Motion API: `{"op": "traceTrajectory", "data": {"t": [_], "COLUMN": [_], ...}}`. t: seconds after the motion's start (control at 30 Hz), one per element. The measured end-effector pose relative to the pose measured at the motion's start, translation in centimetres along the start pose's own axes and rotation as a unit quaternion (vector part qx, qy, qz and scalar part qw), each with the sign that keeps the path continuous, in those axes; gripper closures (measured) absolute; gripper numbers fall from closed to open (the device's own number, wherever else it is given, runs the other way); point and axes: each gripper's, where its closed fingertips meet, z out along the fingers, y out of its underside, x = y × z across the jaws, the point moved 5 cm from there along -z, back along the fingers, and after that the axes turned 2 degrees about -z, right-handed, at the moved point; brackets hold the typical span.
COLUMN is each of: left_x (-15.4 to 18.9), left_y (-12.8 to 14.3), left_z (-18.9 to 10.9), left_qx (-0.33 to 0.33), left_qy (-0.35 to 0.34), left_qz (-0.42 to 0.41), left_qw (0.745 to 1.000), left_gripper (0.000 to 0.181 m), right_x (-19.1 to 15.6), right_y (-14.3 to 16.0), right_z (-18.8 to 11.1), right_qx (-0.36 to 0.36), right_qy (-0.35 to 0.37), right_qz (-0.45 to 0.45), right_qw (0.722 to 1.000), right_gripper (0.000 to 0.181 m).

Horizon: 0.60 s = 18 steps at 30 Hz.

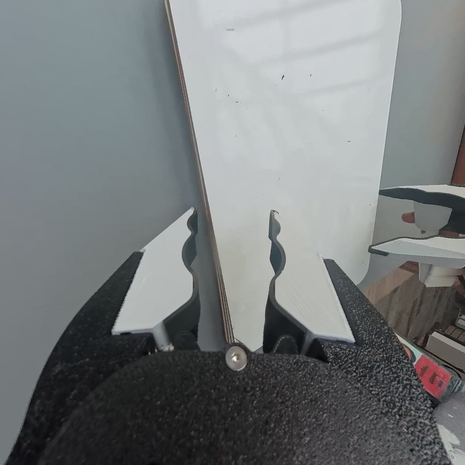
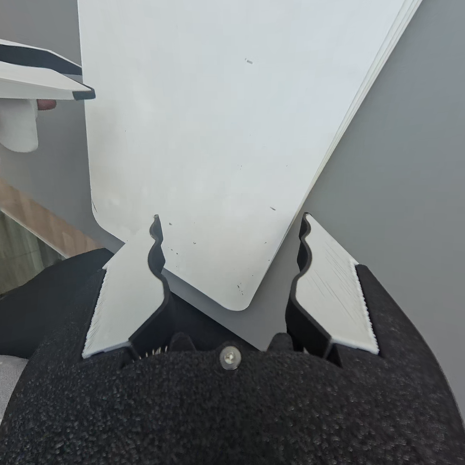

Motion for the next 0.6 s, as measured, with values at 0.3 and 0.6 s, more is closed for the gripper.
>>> {"op": "traceTrajectory", "data": {"t": [0.3,0.6], "left_x": [-0.9,1.4], "left_y": [-5.5,-5.6], "left_z": [2.4,3.7], "left_qx": [0.025,-0.019], "left_qy": [0.025,-0.048], "left_qz": [-0.008,0.057], "left_qw": [0.999,0.997], "left_gripper": [0.112,0.094], "right_x": [4.2,1.8], "right_y": [-8.7,-9.3], "right_z": [1.4,3.4], "right_qx": [0.072,0.059], "right_qy": [0.029,0.054], "right_qz": [-0.009,-0.038], "right_qw": [0.997,0.996], "right_gripper": [0.062,0.033]}}
